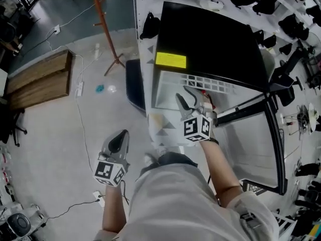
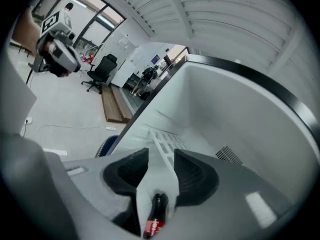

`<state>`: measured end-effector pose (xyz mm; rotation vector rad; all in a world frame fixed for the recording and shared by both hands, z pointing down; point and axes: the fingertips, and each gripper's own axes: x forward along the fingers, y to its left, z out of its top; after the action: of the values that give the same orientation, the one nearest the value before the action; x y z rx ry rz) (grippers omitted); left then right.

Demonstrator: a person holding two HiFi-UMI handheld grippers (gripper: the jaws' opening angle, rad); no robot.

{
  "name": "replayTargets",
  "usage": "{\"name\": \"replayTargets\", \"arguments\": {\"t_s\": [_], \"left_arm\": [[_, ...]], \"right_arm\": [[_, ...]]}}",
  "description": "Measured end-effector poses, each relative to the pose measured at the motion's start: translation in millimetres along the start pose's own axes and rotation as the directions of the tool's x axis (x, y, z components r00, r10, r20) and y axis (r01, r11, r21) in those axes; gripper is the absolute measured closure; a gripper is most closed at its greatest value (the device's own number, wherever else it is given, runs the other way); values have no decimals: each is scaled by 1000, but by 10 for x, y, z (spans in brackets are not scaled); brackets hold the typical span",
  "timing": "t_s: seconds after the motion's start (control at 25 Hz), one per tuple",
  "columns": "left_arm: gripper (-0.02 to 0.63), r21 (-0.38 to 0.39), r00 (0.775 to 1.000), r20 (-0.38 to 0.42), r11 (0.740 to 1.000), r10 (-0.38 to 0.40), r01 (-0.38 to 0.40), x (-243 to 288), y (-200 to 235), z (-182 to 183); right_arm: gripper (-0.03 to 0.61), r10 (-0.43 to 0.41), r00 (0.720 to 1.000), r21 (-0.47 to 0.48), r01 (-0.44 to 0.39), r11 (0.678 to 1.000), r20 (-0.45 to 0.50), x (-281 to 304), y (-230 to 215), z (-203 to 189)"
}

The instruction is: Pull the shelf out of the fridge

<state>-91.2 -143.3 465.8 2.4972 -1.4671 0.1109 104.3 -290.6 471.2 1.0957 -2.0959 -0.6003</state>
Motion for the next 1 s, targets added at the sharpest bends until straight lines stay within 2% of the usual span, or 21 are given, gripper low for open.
{"name": "replayTargets", "arguments": {"t_s": [0.36, 0.84, 1.0], "left_arm": [[604, -28, 991, -10, 991, 133, -133, -241, 65, -65], [604, -49, 963, -17, 962, 269, -270, -346, -6, -145], [604, -57, 951, -13, 949, 309, -310, -336, -70, -184]], "right_arm": [[417, -40, 998, -191, 33, 981, -38, 399, -82, -75], [411, -43, 998, -333, 22, 943, -56, 761, -131, -165], [440, -52, 997, -367, 25, 930, -62, 781, -124, -170]]}}
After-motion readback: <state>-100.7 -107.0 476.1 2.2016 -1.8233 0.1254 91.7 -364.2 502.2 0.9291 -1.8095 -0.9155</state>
